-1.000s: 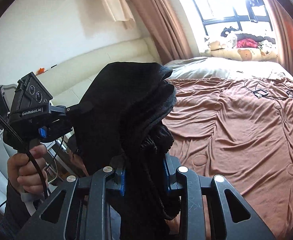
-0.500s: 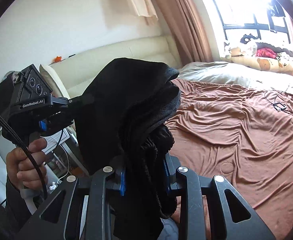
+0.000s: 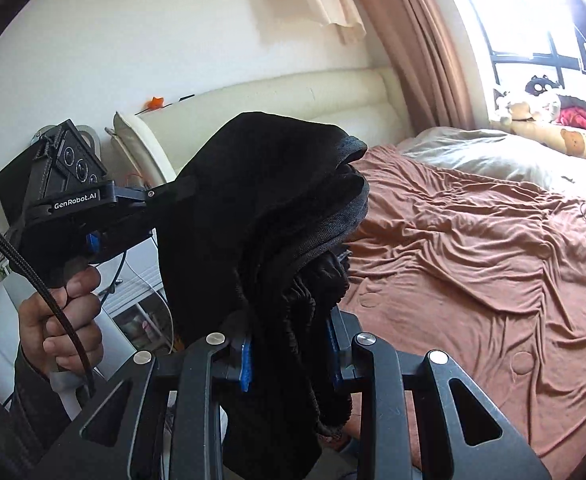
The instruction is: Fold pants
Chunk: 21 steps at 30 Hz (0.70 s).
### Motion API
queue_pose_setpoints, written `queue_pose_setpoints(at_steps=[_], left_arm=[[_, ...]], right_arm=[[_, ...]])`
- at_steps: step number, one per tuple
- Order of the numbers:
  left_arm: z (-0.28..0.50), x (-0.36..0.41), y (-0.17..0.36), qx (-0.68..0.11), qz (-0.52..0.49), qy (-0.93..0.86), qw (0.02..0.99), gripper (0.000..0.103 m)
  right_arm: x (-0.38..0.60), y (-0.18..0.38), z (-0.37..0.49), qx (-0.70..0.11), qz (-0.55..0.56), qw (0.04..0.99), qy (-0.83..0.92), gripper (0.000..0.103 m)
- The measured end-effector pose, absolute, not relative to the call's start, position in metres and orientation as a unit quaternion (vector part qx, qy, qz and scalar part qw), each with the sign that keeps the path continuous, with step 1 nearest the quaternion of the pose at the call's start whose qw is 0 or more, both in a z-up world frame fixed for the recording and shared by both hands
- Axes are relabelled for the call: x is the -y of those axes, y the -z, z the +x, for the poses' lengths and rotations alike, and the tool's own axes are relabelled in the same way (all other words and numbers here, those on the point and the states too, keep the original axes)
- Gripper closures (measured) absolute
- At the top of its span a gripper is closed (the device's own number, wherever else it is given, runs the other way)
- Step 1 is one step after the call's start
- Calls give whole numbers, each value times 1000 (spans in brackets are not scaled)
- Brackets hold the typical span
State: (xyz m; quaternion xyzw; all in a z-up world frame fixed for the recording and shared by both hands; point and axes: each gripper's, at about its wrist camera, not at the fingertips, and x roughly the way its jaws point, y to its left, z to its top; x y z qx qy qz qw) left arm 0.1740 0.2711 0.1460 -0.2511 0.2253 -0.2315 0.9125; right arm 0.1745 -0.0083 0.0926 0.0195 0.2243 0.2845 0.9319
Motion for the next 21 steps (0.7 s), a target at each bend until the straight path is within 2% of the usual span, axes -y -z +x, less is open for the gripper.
queue_pose_setpoints(at_steps=[21], left_arm=[[195,-418,-129,-190,-282,147,929,95]], right_arm=[[-59,-55,261,-245,-1,904,-351,78]])
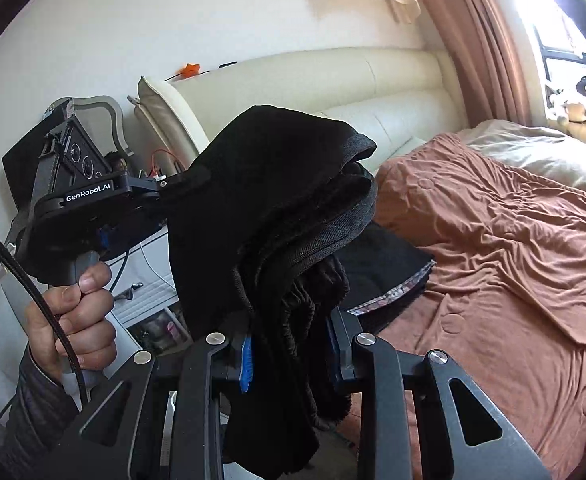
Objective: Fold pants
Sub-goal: 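Carry the folded black shorts with both tools toward the headboard corner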
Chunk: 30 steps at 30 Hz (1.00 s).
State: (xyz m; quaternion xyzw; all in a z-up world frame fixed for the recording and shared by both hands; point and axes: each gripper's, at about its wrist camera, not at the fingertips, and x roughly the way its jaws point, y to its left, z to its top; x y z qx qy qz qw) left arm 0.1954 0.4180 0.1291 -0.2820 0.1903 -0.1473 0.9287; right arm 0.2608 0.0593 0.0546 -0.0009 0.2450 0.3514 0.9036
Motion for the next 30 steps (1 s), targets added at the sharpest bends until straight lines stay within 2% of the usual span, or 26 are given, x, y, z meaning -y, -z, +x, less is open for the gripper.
queue_pose_setpoints(at_steps=[13,21,30], left_arm=[[216,-497,-129,-187,-277,80,939,95],[249,-519,-134,-195,-254,51,946,95],[308,-537,-103,-221,-265,26,938,95]], right_arm=[[-120,-43,311,-259,0,872,-414,78],[-138,-37,355,-266,8,863,-430,78],[-158,-14,409,-296,34,851,-432,78]])
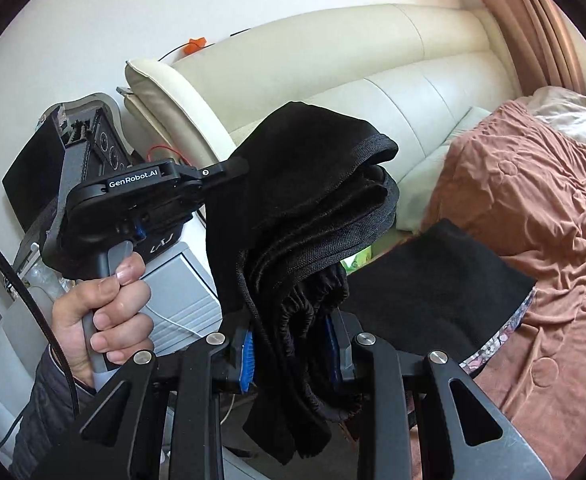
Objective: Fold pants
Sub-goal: 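Carry the folded black shorts with both tools toward the headboard corner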
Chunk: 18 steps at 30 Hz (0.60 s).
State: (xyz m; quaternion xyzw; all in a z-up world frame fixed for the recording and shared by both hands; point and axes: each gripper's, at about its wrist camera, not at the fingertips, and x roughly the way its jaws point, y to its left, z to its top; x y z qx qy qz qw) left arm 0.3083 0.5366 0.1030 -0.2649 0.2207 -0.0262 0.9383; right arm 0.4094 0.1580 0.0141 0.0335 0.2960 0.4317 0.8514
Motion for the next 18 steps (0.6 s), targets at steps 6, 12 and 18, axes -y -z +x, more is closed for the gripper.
queue_pose_setpoints(at_steps=[6,12,18], left_arm=[[345,-548,-74,-248,-266,1,932,95],[395,-551,-45,-290,-259,-20,921,95],[439,-541,-17,-319,-248,-26,914,95]], right_arm=[[-179,8,456,-329,54,836,-435,78],[-185,31,503,-355,68,829,-427,78],[-178,56,539,-376,84,827,-410,78]])
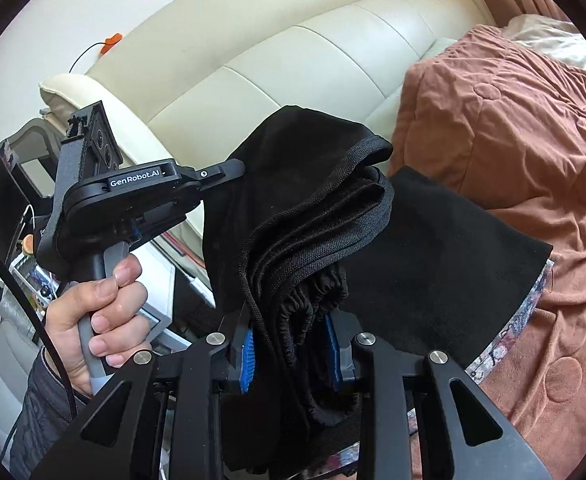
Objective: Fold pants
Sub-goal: 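Carry the folded black shorts with both tools toward the headboard corner, then lower the shorts onto the bed and open both tools to release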
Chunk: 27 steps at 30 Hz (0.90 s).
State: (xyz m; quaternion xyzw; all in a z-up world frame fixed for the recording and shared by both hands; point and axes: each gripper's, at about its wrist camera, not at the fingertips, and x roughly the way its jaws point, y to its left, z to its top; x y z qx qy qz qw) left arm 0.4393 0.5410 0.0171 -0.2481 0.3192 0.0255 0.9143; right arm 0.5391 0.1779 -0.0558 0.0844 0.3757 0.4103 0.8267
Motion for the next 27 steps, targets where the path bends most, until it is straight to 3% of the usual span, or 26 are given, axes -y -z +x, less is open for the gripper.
queue_pose_setpoints(at_steps=[13,14,15,17,22,27], left_arm=[[515,-528,39,-380,-225,-73,894,93],[519,-529,45,-391,-222,-84,889,83],[521,-531,52,-407,-214,-103,882,66],[521,-538,62,-429,-202,-134,870,50],[498,-553,53,-417,-208,-140,874,49],[473,-549,40,-404,-181,-138,886,49]], right_arm=[[-171,100,612,-420,114,814,-386,78],[-170,104,618,-426,114,811,-384,76],[-169,111,625,-436,118,806,-382,73],[-167,121,636,-459,121,798,-372,61],[-145,120,643,-452,129,806,-360,53],[-135,99,636,-429,86,836,-331,53]])
